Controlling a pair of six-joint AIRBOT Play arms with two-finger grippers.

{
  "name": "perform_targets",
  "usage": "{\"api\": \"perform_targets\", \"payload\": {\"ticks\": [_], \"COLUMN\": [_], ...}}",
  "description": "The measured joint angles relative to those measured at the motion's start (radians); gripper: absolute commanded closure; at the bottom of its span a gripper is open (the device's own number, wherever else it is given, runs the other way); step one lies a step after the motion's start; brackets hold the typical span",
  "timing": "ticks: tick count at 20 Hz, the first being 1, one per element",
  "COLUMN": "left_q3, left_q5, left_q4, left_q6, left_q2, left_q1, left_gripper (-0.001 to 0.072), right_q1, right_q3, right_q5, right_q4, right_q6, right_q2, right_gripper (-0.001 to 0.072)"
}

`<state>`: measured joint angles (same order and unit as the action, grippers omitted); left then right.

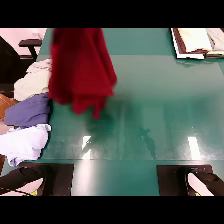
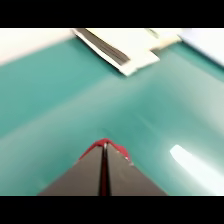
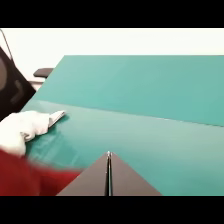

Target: Fold the shirts.

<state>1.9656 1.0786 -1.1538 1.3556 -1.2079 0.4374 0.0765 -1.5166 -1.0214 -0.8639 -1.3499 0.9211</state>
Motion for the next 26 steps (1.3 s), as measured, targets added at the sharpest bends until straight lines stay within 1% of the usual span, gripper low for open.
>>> {"api": "perform_targets", "payload": {"ticks": [1, 2, 3, 4, 6, 8, 10, 13, 16, 18, 21, 23, 26], "left_q3": [-0.011, -0.023, -0.032, -0.039, -0.048, -0.053, -0.057, -0.109, -0.27, -0.406, -0.572, -0.633, -0.675], "left_q5": [0.01, 0.016, 0.014, 0.016, 0.028, 0.048, 0.088, 0.162, 0.188, 0.159, 0.093, 0.06, 0.032], "left_q4": [-0.007, -0.01, -0.013, -0.015, -0.024, -0.025, -0.033, -0.032, -0.023, -0.014, 0.035, 0.064, 0.109], "left_q6": [-0.003, -0.014, -0.029, -0.038, -0.042, -0.027, -0.008, 0.015, 0.026, 0.011, -0.054, -0.088, -0.114], "left_q2": [-0.021, -0.048, -0.082, -0.116, -0.18, -0.219, -0.237, -0.251, -0.258, -0.267, -0.3, -0.335, -0.389], "left_q1": [0.051, 0.096, 0.137, 0.166, 0.186, 0.15, 0.064, -0.104, -0.243, -0.291, -0.321, -0.332, -0.335], "left_gripper": [0.0628, 0.0324, 0.0117, 0.0164, 0.0163, 0.0163, 0.0164, 0.0164, 0.0163, 0.0163, 0.0164, 0.0163, 0.0163], "right_q1": [-0.007, -0.012, -0.016, -0.019, -0.023, -0.024, -0.025, -0.026, -0.026, -0.026, -0.024, -0.009, 0.032], "right_q3": [0.0, 0.0, 0.0, 0.0, 0.0, 0.0, 0.0, 0.0, 0.0, 0.0, 0.0, 0.0, 0.0], "right_q5": [-0.006, -0.013, -0.02, -0.022, -0.034, -0.038, -0.044, -0.051, -0.054, -0.056, -0.081, -0.109, -0.136], "right_q4": [-0.001, 0.0, 0.0, 0.0, 0.0, -0.001, -0.001, 0.0, 0.0, 0.0, 0.0, 0.0, 0.0], "right_q6": [-0.002, -0.006, -0.008, -0.009, -0.011, -0.013, -0.013, -0.014, -0.014, -0.015, -0.015, -0.015, -0.015], "right_q2": [-0.003, -0.004, -0.004, -0.002, 0.0, 0.002, 0.003, 0.003, 0.004, 0.005, 0.021, 0.04, 0.071], "right_gripper": [0.0693, 0.0693, 0.0693, 0.0693, 0.0692, 0.0693, 0.0693, 0.0693, 0.0693, 0.0693, 0.0693, 0.0693, 0.0693]}}
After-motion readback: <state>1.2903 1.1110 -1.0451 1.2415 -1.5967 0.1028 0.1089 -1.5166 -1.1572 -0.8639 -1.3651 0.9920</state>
